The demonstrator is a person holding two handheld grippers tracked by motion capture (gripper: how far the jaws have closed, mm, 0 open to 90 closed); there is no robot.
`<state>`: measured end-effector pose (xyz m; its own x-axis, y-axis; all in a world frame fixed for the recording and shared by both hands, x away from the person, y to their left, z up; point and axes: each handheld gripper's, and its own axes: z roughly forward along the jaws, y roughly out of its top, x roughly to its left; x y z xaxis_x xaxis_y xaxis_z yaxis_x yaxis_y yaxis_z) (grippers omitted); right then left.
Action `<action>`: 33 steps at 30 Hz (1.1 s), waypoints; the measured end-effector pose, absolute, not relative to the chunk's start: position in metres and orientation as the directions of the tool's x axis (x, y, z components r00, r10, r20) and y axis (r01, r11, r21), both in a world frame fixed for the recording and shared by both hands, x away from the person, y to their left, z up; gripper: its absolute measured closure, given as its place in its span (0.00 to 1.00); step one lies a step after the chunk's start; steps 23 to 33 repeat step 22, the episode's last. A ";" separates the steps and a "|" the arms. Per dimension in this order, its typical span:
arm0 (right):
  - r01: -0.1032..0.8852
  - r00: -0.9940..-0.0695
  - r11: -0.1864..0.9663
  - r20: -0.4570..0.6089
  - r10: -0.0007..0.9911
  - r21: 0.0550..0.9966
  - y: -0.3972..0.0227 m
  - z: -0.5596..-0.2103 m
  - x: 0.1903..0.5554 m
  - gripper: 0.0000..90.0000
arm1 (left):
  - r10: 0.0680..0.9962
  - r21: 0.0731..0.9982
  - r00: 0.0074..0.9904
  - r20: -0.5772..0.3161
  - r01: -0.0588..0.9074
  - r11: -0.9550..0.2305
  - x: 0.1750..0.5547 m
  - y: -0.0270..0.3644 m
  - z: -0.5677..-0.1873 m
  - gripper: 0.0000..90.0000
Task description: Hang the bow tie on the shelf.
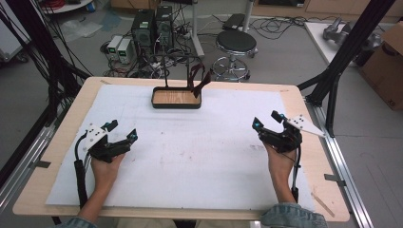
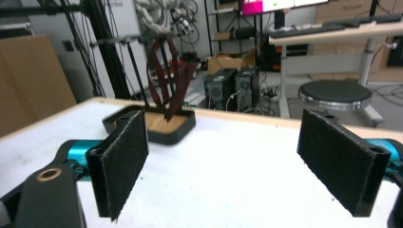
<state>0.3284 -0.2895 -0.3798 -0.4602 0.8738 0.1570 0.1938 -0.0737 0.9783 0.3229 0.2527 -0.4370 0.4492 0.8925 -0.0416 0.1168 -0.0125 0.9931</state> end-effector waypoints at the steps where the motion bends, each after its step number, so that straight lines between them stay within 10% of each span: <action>1: 0.197 -0.458 -0.068 0.153 0.876 0.978 -0.289 -0.384 0.328 0.18 | 0.892 0.993 0.449 -0.042 0.118 -0.013 0.323 0.253 -0.437 0.18; 33: 0.242 -0.433 -0.023 0.130 0.892 0.970 -0.287 -0.422 0.316 0.18 | 0.891 0.993 0.453 -0.043 0.119 -0.012 0.324 0.253 -0.437 0.18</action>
